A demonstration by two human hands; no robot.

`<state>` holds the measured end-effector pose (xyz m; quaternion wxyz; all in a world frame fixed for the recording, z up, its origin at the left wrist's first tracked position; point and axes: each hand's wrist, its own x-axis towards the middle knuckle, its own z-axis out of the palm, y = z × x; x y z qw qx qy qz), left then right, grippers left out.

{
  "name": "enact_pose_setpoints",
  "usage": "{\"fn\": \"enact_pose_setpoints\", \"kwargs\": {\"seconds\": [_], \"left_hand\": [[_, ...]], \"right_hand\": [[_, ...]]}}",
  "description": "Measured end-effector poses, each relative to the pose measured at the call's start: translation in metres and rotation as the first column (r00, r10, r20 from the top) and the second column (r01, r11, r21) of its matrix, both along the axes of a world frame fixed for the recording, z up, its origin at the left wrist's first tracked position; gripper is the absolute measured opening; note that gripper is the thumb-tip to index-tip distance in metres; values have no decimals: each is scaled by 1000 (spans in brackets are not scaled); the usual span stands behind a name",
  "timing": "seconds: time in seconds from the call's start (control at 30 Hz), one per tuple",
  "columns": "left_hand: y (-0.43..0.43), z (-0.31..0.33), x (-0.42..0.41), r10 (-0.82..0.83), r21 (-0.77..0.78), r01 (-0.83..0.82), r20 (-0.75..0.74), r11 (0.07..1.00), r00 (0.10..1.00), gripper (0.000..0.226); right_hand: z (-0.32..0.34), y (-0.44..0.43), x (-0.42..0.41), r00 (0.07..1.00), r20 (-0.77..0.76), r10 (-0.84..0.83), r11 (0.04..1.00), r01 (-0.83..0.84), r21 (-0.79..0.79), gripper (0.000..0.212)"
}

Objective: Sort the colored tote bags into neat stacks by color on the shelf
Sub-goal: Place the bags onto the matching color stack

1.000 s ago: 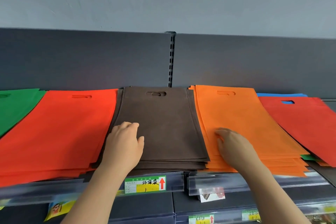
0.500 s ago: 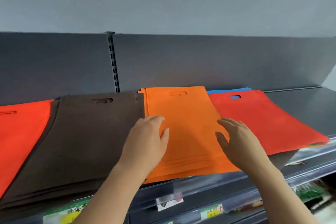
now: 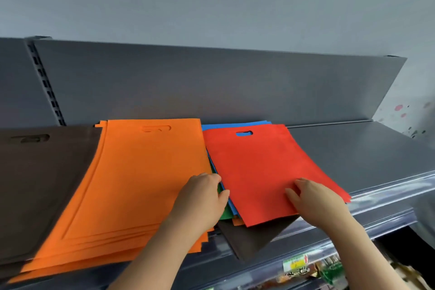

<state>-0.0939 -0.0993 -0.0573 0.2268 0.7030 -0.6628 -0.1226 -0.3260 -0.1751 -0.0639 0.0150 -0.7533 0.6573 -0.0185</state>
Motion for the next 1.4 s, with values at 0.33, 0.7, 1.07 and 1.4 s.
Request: {"fn": "enact_pose_setpoints", "kwargs": {"seconds": [0.33, 0.7, 1.07, 1.4], "left_hand": [[-21, 6, -42, 210, 2, -216, -236, 976, 949, 51], [-25, 4, -39, 269, 15, -274, -250, 962, 930, 50], [-33, 1, -53, 298, 54, -293, -211, 955, 931, 42], [-47, -1, -63, 298, 117, -274, -413, 955, 861, 48]], "right_hand": [[-12, -7, -18, 987, 51, 150, 976, -140, -166, 33], [-17, -16, -36, 969, 199, 148, 979, -116, -167, 28], [-17, -19, -52, 974, 205, 99, 987, -69, -147, 30], [-15, -19, -64, 972, 227, 63, 994, -40, -106, 30]]}}
